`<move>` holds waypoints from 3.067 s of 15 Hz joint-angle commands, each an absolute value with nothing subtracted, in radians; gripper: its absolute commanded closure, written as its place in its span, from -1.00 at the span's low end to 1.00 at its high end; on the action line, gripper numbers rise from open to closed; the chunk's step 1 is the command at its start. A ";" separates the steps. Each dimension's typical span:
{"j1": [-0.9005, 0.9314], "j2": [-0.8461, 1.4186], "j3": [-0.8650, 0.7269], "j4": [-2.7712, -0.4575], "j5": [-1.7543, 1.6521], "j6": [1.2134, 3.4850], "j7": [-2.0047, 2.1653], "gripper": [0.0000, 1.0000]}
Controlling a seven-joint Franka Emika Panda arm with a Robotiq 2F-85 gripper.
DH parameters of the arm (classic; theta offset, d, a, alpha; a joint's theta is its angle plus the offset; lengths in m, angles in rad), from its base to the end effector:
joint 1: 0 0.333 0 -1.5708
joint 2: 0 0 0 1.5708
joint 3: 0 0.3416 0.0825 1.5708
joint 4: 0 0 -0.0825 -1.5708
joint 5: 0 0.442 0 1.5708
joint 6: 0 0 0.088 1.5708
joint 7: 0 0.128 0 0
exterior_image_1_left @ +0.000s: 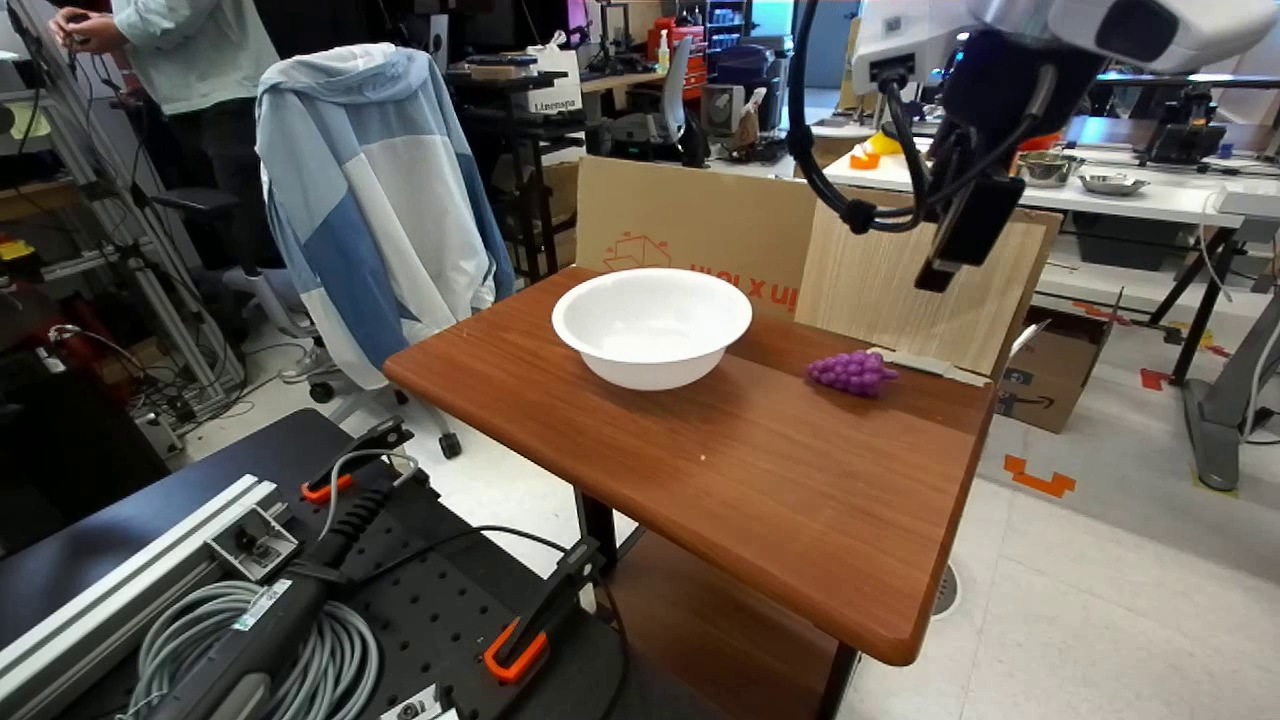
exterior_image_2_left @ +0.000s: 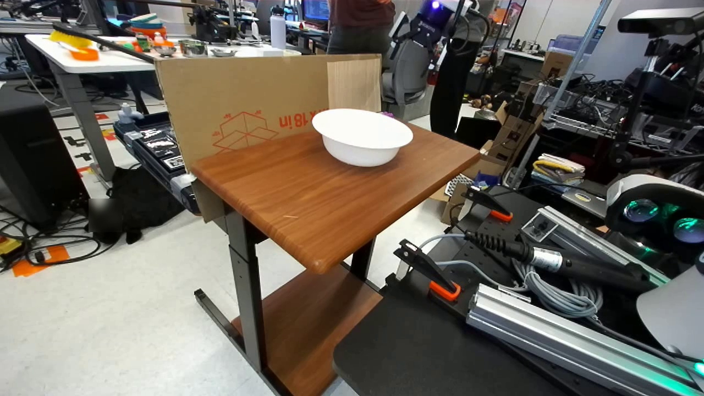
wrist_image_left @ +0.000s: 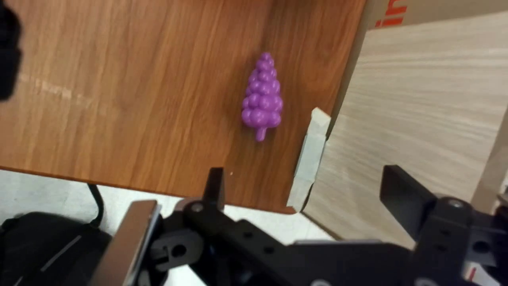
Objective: Pick up the purple toy from the table and put it in the white dish.
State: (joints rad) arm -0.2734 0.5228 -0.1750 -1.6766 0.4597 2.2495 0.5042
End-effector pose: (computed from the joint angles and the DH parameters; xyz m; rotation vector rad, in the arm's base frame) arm 0.6852 -0.2940 0.2783 -2.3547 1.6223 -0.0812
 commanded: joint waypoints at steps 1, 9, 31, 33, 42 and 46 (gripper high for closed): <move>-0.266 0.520 -0.114 -1.619 0.493 2.167 0.436 -1.00; -0.258 0.606 -0.116 -1.565 0.487 2.120 0.502 -1.00; -0.290 0.945 -0.164 -1.267 0.451 2.018 0.749 -1.00; -0.289 0.959 -0.164 -1.253 0.446 2.006 0.765 -1.00; -0.287 0.984 -0.152 -1.209 0.436 2.012 0.765 0.29; -0.286 0.929 -0.153 -1.268 0.428 2.036 0.716 0.57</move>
